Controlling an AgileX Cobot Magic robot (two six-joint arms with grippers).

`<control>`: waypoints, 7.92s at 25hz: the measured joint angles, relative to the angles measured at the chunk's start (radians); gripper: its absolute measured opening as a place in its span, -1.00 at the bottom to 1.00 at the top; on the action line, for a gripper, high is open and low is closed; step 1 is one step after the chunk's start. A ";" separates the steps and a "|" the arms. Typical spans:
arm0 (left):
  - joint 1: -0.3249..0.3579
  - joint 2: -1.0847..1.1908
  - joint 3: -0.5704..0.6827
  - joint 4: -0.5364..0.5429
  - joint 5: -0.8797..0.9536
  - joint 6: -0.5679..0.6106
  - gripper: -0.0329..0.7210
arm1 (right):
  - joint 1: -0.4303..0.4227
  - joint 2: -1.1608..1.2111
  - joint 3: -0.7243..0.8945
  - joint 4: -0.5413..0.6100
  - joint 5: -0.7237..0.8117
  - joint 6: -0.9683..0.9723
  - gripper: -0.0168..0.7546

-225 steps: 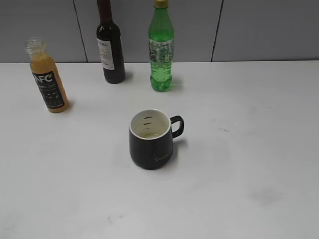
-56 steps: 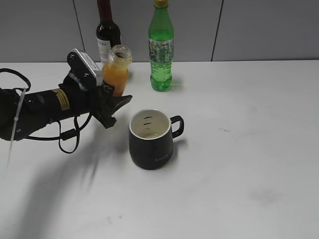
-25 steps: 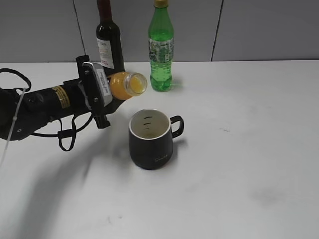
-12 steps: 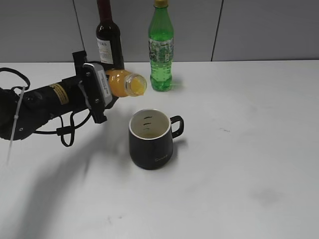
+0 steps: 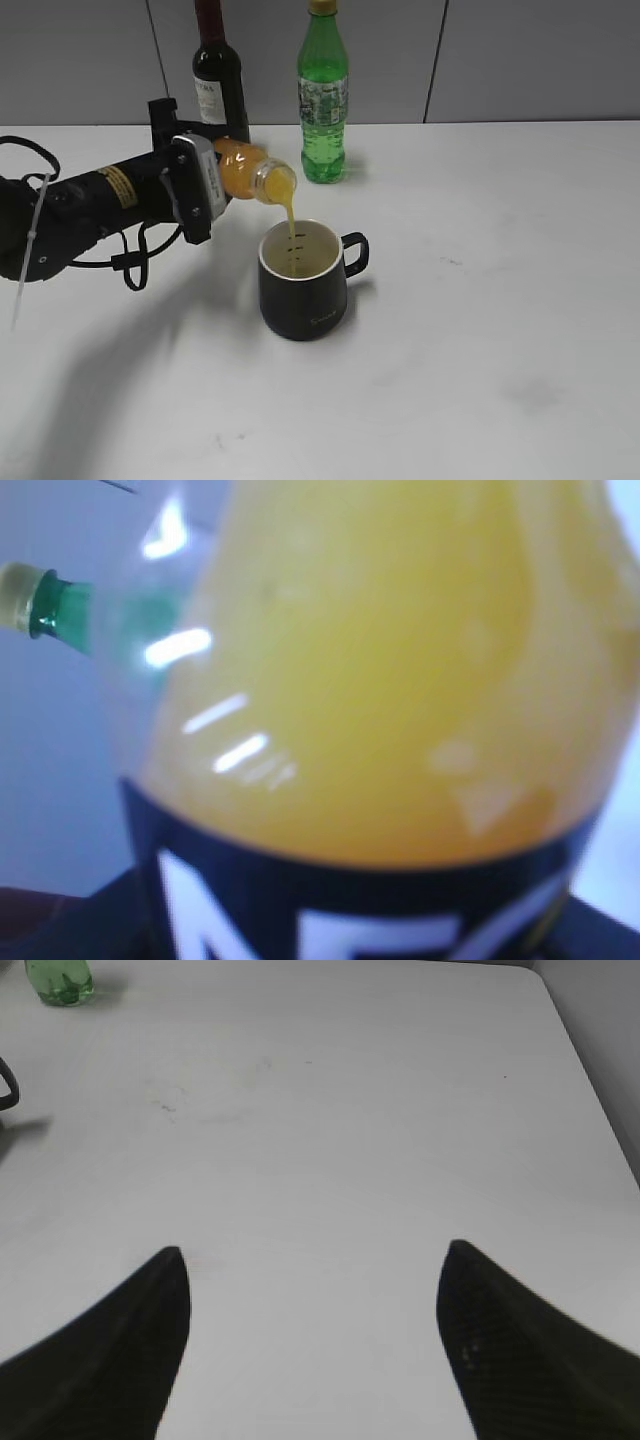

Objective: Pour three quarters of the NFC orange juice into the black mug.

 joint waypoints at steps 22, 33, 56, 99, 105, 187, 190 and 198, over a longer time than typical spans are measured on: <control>-0.001 0.000 0.000 -0.055 -0.073 0.185 0.32 | 0.000 0.000 0.000 0.000 0.000 0.000 0.56; -0.001 0.000 0.000 -0.061 -0.083 0.272 0.32 | 0.000 0.000 0.000 0.000 0.000 0.000 0.56; -0.001 0.000 0.000 -0.076 -0.102 0.319 0.32 | 0.000 0.000 0.000 0.000 0.000 0.000 0.56; -0.001 0.000 0.000 -0.043 -0.110 0.407 0.32 | 0.000 0.000 0.000 0.000 0.001 0.000 0.56; -0.001 0.000 0.000 -0.041 -0.110 0.430 0.32 | 0.000 0.000 0.000 0.000 0.001 0.000 0.56; -0.001 0.015 0.000 -0.039 -0.113 -0.294 0.32 | 0.000 0.000 0.000 0.000 0.001 0.000 0.56; -0.001 0.046 -0.001 -0.052 -0.113 -0.500 0.32 | 0.000 0.000 0.000 0.000 0.001 0.000 0.56; -0.001 0.064 -0.001 -0.201 -0.111 -1.055 0.32 | 0.000 0.000 0.000 0.000 0.001 0.000 0.56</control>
